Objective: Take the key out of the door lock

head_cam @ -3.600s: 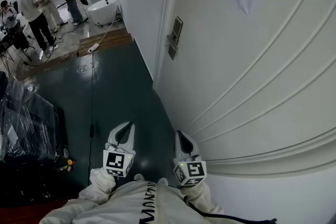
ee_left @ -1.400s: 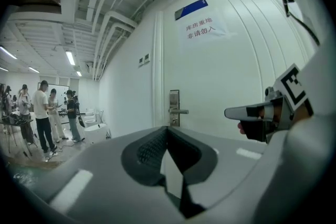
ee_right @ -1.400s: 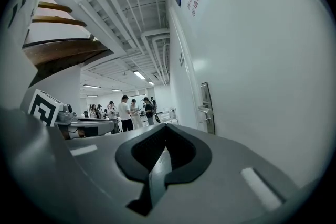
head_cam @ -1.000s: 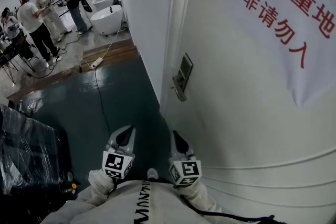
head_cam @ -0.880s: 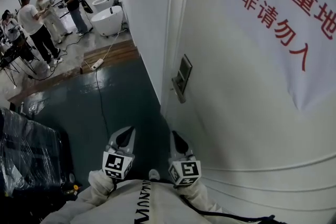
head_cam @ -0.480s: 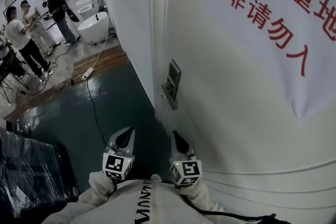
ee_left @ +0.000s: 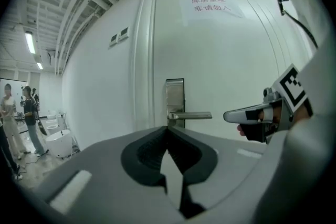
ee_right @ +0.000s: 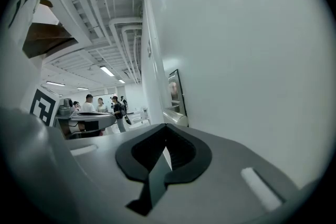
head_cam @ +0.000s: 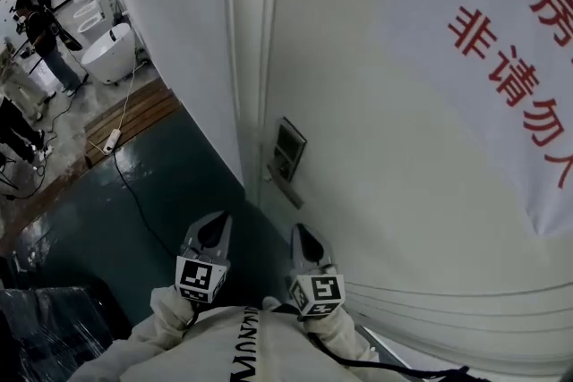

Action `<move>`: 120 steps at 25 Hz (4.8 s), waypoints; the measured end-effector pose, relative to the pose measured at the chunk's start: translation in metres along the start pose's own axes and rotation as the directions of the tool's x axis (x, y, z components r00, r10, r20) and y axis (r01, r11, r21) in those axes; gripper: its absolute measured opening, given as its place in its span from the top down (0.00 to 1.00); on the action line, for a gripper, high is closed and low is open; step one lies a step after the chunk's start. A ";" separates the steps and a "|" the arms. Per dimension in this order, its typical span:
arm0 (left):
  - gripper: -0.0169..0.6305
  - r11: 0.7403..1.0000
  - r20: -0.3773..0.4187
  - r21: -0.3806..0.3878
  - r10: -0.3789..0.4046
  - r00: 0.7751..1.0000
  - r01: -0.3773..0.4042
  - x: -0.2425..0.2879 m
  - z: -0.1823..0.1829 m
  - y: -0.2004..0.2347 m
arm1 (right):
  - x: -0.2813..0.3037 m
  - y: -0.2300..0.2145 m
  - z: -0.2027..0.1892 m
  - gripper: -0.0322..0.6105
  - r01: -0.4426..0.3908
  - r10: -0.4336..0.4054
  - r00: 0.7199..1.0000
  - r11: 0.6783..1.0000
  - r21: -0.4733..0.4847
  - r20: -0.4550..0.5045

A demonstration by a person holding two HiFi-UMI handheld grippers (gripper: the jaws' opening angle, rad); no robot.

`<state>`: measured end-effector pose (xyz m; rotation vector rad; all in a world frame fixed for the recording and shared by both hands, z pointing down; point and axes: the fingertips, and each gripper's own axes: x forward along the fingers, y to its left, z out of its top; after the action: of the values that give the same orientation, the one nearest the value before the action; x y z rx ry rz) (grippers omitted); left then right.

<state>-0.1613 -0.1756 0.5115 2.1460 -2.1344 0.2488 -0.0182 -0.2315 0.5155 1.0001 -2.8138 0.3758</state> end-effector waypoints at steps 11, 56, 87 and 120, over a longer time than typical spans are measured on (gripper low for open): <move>0.97 0.970 0.011 0.034 -0.239 0.971 0.239 0.028 0.010 0.035 | 0.012 0.027 -0.001 0.95 0.231 -0.230 0.973 0.973 0.018 -0.033; 0.88 0.647 -0.118 -0.478 -0.717 0.687 0.594 0.098 -0.048 -0.003 | -0.031 0.026 -0.003 0.95 0.634 -0.646 0.763 0.755 0.170 0.023; 0.80 -0.059 0.211 -0.965 -0.754 0.622 0.255 0.167 -0.070 -0.027 | -0.054 0.022 -0.022 0.95 0.685 -0.688 0.724 0.709 0.171 -0.048; 0.94 -0.092 0.248 -0.956 -0.756 0.605 0.277 0.150 -0.062 -0.026 | -0.057 0.027 -0.029 0.95 0.701 -0.704 0.707 0.686 0.194 -0.062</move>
<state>-0.1377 -0.3110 0.6019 1.5696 -0.4821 -0.6114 0.0098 -0.1694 0.5268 2.0179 -2.1639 0.5479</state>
